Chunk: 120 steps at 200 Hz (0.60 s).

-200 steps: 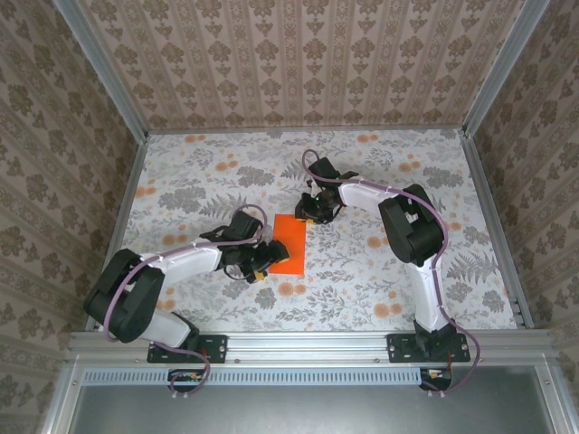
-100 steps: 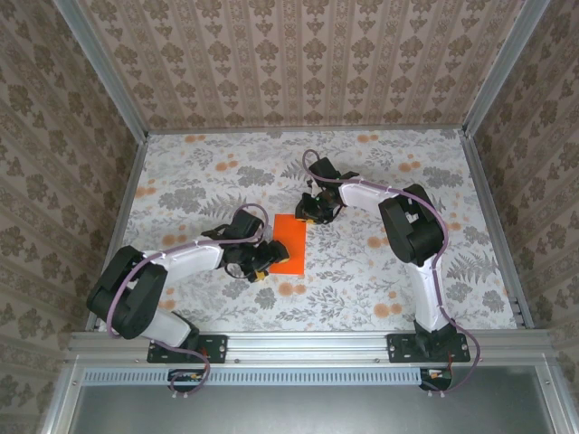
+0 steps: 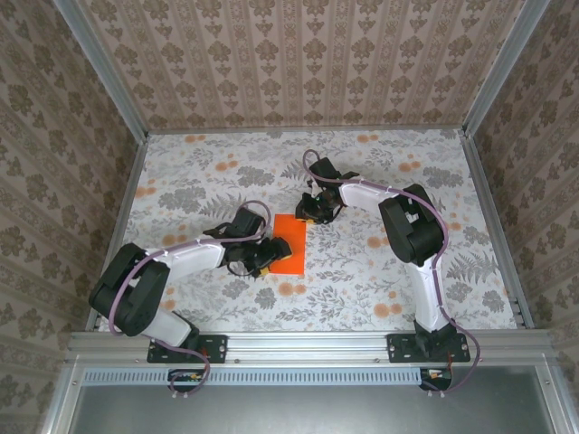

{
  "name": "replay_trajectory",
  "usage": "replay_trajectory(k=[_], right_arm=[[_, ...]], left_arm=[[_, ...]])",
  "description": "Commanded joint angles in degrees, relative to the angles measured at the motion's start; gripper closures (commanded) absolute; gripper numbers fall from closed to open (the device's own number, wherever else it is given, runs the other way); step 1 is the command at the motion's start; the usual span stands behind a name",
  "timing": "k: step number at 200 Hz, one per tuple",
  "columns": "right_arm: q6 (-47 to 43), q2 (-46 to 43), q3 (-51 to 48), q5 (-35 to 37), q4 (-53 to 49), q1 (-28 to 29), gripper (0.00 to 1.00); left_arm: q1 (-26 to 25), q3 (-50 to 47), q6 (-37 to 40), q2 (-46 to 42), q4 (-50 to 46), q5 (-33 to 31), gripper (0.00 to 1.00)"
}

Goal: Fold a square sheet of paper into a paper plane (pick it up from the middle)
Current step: Fold the triangle a second time at the center of the table.

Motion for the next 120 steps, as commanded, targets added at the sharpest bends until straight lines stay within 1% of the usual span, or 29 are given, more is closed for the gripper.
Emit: replay_trajectory(k=[1, 44, 66, 92, 120], right_arm=[[0.3, 3.2, -2.4, 1.4, -2.9, -0.2, 0.74], [0.3, 3.1, -2.6, 1.2, -2.7, -0.2, 0.74], [0.3, 3.0, -2.9, -0.3, -1.8, -0.3, 0.74], [0.0, 1.7, -3.4, -3.3, 0.7, -0.4, 0.74], [-1.3, -2.6, -3.6, -7.9, 4.6, -1.0, 0.75]], left_arm=[[-0.1, 1.1, 1.6, -0.4, 0.6, -0.3, 0.28], [0.1, 1.4, 2.6, -0.1, 3.2, 1.1, 0.30], [0.5, 1.4, 3.0, 1.1, 4.7, 2.0, 0.33], [1.1, 0.8, 3.2, 1.7, 4.9, 1.8, 0.40], [1.7, -0.5, 3.3, 1.6, 5.4, 1.5, 0.51]])
